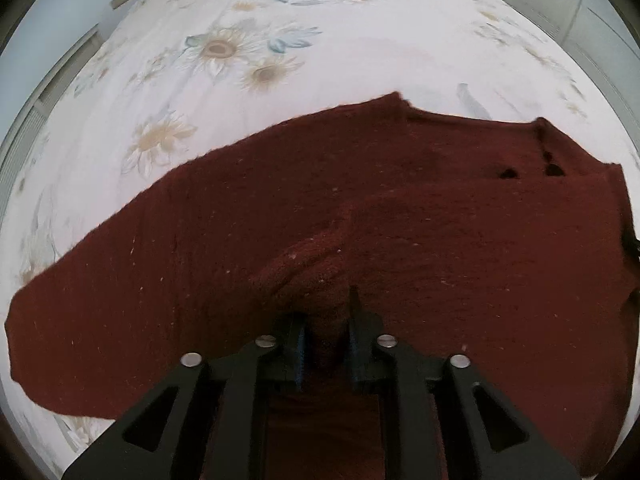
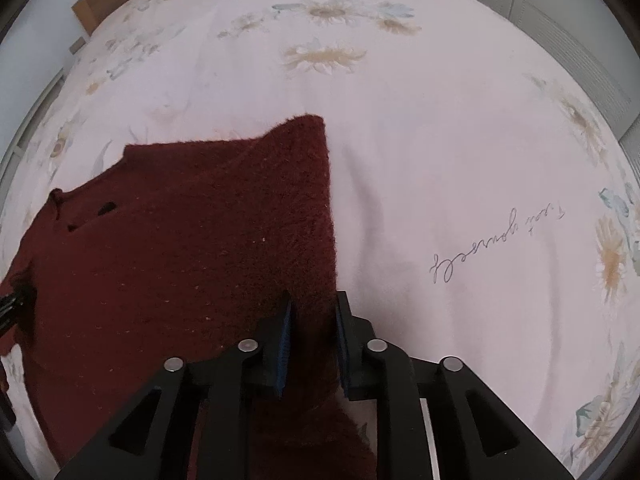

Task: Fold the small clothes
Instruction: 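Lay the sleeve across the sweater body and open the left gripper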

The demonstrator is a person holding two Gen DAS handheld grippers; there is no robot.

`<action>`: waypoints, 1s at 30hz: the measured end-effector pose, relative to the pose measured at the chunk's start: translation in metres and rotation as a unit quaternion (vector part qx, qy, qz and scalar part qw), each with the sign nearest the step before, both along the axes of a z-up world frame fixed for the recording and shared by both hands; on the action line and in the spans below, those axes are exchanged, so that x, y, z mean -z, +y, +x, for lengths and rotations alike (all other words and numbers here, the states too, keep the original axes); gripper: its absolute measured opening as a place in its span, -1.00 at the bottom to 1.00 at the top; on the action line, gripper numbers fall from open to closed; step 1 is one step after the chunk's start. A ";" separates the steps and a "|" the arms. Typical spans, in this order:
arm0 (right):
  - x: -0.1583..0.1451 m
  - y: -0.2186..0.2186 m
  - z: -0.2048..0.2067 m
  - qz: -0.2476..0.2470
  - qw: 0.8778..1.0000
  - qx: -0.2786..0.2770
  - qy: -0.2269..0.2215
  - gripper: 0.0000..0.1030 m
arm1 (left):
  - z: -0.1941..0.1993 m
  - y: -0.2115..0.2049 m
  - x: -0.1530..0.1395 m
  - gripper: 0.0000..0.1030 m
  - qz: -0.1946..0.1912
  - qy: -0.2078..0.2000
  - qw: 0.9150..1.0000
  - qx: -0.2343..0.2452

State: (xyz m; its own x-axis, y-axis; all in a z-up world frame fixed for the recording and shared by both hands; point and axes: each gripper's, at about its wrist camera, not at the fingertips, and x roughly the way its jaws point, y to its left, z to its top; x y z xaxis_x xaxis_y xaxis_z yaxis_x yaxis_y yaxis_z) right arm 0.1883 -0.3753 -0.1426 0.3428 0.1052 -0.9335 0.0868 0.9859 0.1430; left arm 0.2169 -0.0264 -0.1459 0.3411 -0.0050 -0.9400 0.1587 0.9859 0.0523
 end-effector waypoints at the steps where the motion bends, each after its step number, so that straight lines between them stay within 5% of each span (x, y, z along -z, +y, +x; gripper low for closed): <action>1: -0.006 0.002 -0.002 -0.011 1.000 -0.001 -0.004 -0.41 | 0.000 0.001 -0.001 -0.51 0.005 -0.002 1.000 -0.002; 2: -0.013 0.005 -0.005 -0.020 1.000 -0.004 -0.011 -0.22 | 0.001 0.001 -0.002 -0.45 0.009 -0.004 1.000 -0.002; 3: -0.022 0.009 -0.008 -0.027 0.999 -0.008 -0.023 0.20 | 0.001 0.001 -0.004 -0.36 0.016 -0.004 1.000 -0.002; 5: -0.039 0.016 -0.012 -0.029 0.998 -0.017 -0.047 0.59 | 0.001 0.003 -0.009 -0.25 0.020 -0.003 1.000 -0.006; 8: -0.065 0.041 -0.021 -0.031 0.995 -0.045 -0.081 0.61 | 0.000 0.009 -0.023 0.10 0.012 -0.007 1.000 -0.022; 10: -0.073 0.058 -0.022 -0.032 0.993 -0.058 -0.094 0.68 | -0.004 0.010 -0.036 0.77 -0.005 -0.020 1.000 -0.022; 12: -0.079 0.085 -0.024 -0.032 0.991 -0.077 -0.105 0.86 | -0.009 0.008 -0.048 0.97 -0.027 -0.036 0.999 -0.019; 16: -0.073 0.126 -0.028 -0.047 0.986 -0.101 -0.122 0.99 | -0.021 -0.004 -0.061 0.97 -0.061 -0.055 0.997 -0.003; 22: -0.027 0.165 -0.030 -0.068 0.985 -0.124 -0.098 0.99 | -0.035 -0.030 -0.040 0.97 -0.052 -0.061 0.996 0.030; 30: 0.014 0.114 -0.030 -0.092 0.989 -0.094 -0.062 0.99 | -0.036 -0.035 0.014 0.97 -0.035 -0.015 0.999 0.026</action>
State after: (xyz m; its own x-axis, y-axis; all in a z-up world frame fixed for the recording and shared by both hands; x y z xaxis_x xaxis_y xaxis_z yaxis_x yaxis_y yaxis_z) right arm 0.1582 -0.2612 -0.1569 0.4467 0.0106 -0.8946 -0.1074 0.9933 -0.0419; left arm 0.1812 -0.0611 -0.1596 0.3667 -0.0883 -0.9261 0.2087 0.9779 -0.0106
